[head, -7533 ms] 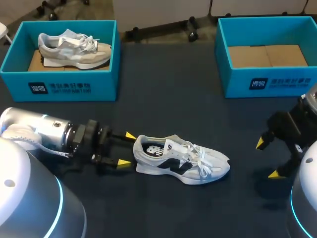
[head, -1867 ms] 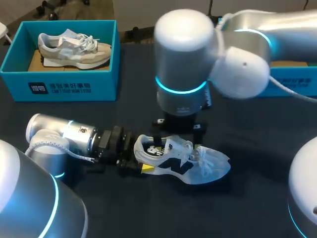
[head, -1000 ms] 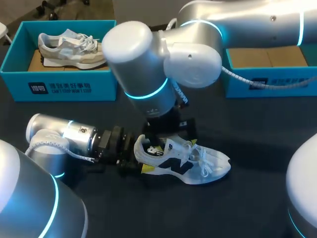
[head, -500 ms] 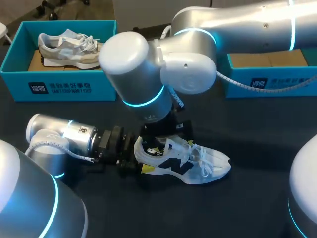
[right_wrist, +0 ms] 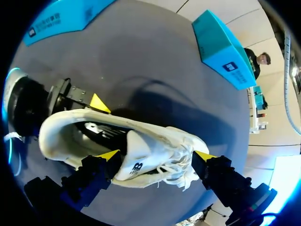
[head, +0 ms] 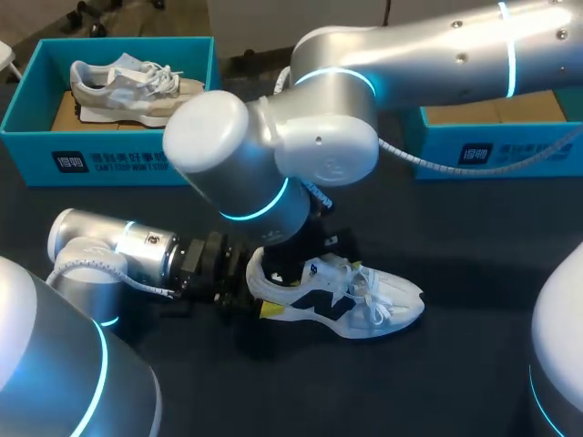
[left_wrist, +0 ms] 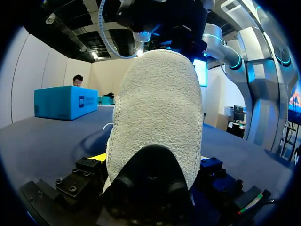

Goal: Take the shoe out of the shoebox, open the shoe tongue, remove and reinsert the insole, then place the shoe into the shoebox

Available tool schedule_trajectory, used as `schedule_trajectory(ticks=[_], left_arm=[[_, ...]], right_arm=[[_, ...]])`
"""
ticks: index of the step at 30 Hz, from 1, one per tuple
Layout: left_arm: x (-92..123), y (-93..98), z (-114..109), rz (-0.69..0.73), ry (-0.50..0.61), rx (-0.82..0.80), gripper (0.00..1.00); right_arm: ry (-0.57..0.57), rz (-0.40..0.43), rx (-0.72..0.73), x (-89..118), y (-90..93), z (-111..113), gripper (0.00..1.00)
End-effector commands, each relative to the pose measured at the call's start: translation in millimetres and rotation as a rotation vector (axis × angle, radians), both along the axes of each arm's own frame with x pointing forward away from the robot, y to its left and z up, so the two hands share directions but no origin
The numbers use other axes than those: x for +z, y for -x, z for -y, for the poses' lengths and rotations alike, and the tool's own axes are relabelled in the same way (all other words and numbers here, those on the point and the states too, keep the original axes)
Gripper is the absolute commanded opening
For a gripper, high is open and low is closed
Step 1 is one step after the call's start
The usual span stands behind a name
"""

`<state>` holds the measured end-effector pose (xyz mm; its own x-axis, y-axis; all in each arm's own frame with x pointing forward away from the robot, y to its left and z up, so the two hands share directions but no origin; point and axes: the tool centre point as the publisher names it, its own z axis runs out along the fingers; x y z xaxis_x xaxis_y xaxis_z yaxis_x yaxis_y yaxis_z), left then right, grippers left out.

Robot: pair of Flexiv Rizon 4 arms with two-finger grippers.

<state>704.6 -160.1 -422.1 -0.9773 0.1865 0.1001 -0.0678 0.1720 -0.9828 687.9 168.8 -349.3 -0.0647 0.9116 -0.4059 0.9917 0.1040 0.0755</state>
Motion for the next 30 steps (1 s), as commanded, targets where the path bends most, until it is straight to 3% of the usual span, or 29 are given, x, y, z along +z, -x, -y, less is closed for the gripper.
schedule_trajectory(ticks=[1, 13, 24, 30], left_arm=[[-2.7, -0.6, 2.0, 0.0, 0.0, 0.0, 0.0], [-2.7, -0.6, 2.0, 0.0, 0.0, 0.0, 0.0], [-2.7, -0.6, 2.0, 0.0, 0.0, 0.0, 0.0], [-2.7, -0.6, 2.0, 0.0, 0.0, 0.0, 0.0]], right_arm=[[0.001, 0.178, -0.382, -2.7, 4.7, 2.6, 1.0], [-0.055, 0.146, -0.394, 14.1, 1.8, 18.5, 1.0], [-0.145, 0.105, -0.427, 11.5, 7.6, 37.9, 1.0], [-0.204, 0.088, -0.407, 13.7, 7.2, 36.6, 0.74]])
